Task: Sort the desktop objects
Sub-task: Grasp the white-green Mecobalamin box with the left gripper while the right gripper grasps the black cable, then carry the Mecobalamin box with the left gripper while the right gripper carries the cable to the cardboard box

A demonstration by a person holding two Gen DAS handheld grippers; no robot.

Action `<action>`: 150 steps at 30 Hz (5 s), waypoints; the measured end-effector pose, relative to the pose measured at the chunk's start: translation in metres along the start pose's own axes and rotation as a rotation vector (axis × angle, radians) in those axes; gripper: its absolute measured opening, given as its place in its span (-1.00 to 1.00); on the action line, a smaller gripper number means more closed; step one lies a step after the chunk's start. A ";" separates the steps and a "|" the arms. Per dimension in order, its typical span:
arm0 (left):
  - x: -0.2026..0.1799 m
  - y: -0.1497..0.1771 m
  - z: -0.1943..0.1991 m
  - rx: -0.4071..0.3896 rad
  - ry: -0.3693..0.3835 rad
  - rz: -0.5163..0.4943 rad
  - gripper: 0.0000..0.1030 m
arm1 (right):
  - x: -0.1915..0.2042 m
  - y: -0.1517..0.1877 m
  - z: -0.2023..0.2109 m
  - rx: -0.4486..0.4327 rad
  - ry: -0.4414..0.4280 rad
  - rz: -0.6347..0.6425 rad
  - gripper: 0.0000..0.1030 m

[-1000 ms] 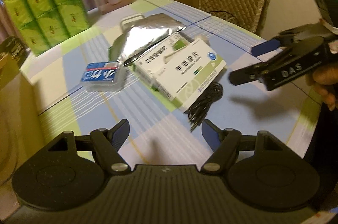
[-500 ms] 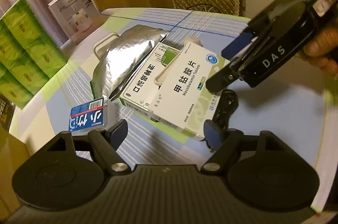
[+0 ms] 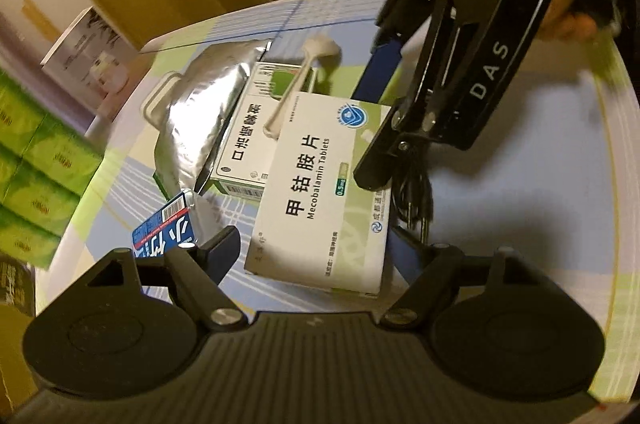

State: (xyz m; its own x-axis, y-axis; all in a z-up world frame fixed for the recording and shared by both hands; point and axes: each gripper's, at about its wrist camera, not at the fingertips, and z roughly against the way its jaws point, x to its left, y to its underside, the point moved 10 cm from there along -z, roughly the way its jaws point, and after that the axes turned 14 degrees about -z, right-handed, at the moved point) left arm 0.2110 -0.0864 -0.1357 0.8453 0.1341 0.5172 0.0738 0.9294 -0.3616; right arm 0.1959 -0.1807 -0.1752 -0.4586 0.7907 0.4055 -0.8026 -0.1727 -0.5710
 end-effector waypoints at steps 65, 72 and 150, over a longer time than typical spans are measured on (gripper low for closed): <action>-0.041 0.025 0.033 0.105 0.089 0.196 0.38 | 0.026 0.077 0.018 0.300 0.013 0.414 -0.74; -0.025 0.023 0.023 0.102 0.098 0.249 0.42 | 0.029 0.082 0.019 0.276 0.042 0.461 -0.71; 0.030 0.055 0.152 0.070 -0.148 0.655 0.29 | 0.119 0.012 0.080 -0.107 0.088 0.278 -0.80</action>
State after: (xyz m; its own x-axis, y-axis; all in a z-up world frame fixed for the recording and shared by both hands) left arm 0.1600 0.0212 -0.0223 0.6218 0.7187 0.3111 -0.4680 0.6595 -0.5882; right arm 0.1016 -0.1357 -0.0769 -0.6164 0.7704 0.1628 -0.6043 -0.3303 -0.7251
